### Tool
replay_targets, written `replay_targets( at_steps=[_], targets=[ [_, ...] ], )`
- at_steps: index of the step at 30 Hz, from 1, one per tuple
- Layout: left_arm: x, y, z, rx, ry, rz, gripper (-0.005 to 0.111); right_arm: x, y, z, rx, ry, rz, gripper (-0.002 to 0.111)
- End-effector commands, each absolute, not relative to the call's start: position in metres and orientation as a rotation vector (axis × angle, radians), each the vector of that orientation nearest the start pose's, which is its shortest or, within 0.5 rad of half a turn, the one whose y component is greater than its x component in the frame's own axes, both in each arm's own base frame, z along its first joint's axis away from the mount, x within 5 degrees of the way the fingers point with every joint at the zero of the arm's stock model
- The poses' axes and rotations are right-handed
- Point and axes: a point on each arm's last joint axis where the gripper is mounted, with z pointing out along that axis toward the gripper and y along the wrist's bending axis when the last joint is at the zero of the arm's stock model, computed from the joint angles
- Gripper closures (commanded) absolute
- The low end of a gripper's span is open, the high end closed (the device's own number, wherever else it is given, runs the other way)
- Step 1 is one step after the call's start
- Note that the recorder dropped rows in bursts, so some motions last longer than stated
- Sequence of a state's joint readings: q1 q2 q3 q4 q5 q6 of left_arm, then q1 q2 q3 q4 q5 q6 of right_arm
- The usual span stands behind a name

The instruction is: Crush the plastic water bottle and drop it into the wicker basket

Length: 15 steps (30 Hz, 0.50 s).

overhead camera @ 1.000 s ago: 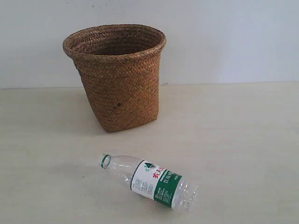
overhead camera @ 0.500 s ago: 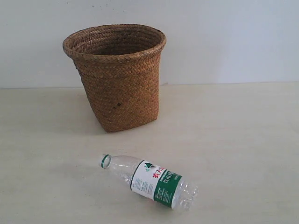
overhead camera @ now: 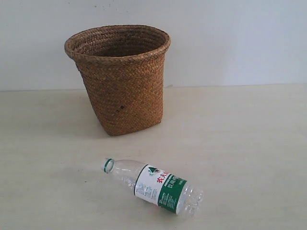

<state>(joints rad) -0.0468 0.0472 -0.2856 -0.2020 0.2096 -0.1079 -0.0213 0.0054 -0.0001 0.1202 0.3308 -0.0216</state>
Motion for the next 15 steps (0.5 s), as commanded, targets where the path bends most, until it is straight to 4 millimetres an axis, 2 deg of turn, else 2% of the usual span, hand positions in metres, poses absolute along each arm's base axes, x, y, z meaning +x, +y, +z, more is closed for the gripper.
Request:
replay_targets(
  at_steps=[1, 4, 7, 11, 15],
  targets=[
    [0.053, -0.013, 0.304, -0.01, 1.663, -0.248, 0.103, 0.054, 0.003, 0.184, 0.071, 1.806, 0.088, 0.108],
    [0.073, -0.021, 0.305, 0.092, 1.858, -0.284, 0.103, 0.054, 0.003, 0.184, 0.071, 1.806, 0.088, 0.108],
    [0.09, -0.03, 0.304, 0.061, 1.972, -0.423, 0.103, 0.054, 0.003, 0.184, 0.071, 1.806, 0.088, 0.108],
    [0.11, -0.033, 0.304, -0.053, 1.982, -0.537, 0.103, 0.054, 0.003, 0.184, 0.071, 1.806, 0.088, 0.108],
    [0.123, -0.03, 0.305, -0.121, 1.948, -0.532, 0.103, 0.054, 0.003, 0.184, 0.071, 1.806, 0.088, 0.108]
  ],
)
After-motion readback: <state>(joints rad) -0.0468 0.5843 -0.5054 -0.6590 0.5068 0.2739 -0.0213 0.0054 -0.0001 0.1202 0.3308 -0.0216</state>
